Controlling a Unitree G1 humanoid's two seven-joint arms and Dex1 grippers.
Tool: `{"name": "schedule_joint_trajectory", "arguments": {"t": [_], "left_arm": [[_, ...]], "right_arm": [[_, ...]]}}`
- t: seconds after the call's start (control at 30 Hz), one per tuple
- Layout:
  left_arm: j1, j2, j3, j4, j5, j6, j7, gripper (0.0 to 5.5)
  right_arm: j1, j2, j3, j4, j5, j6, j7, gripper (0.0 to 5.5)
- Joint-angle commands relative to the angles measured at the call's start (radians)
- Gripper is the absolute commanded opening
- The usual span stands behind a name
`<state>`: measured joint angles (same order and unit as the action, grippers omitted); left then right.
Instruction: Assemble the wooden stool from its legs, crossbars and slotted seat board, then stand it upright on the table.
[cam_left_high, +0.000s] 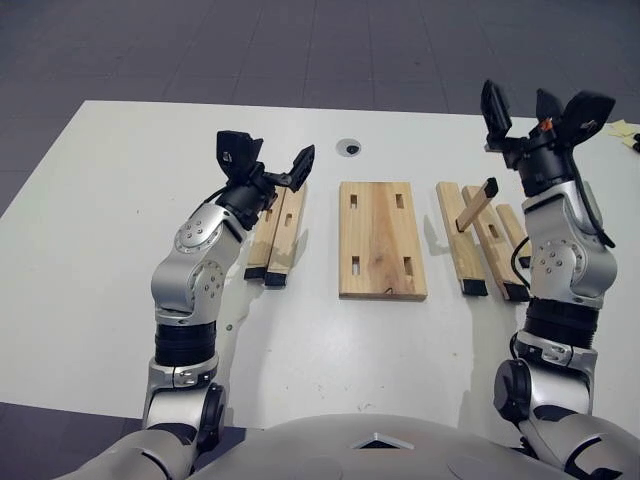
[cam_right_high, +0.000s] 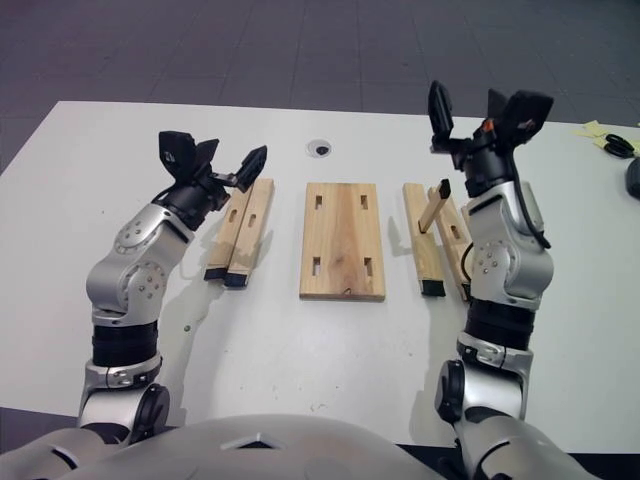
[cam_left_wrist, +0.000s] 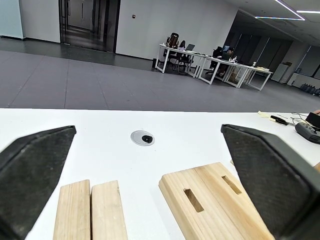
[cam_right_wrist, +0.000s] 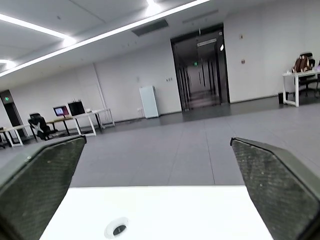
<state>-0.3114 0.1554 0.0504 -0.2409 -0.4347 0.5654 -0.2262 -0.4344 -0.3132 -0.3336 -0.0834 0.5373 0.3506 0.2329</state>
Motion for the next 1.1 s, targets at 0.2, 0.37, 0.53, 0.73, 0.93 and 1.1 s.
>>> {"name": "schedule_joint_trajectory", "arguments": {"t": [0.2,0.37,0.53,0.73,0.93,1.1], "left_arm": [[0.009,-0.008,0.006,-0.003,0.007,0.000,0.002,5.40],[0.015,-0.012,0.002,-0.004,0.010,0.001,0.002,5.40],[0.013,-0.015,-0.004,-0.005,0.012,0.001,0.000,5.40],[0.011,-0.003,0.003,0.001,0.013,0.000,-0.010,5.40],[0.019,0.004,0.013,-0.003,0.014,0.002,-0.009,5.40],[0.030,0.010,0.019,-0.006,0.011,0.007,-0.010,5.40]], "right_arm": [[0.178,0.014,0.087,0.190,-0.113,-0.056,0.076,5.37],[0.100,0.017,0.053,0.162,-0.047,-0.067,0.093,5.37],[0.022,0.012,0.020,0.101,-0.004,-0.034,0.043,5.37],[-0.068,-0.010,-0.045,-0.035,0.081,0.032,-0.038,5.37],[0.146,-0.050,-0.031,-0.174,0.077,0.116,-0.017,5.37],[0.373,-0.048,-0.025,-0.206,0.055,0.123,0.034,5.37]]}}
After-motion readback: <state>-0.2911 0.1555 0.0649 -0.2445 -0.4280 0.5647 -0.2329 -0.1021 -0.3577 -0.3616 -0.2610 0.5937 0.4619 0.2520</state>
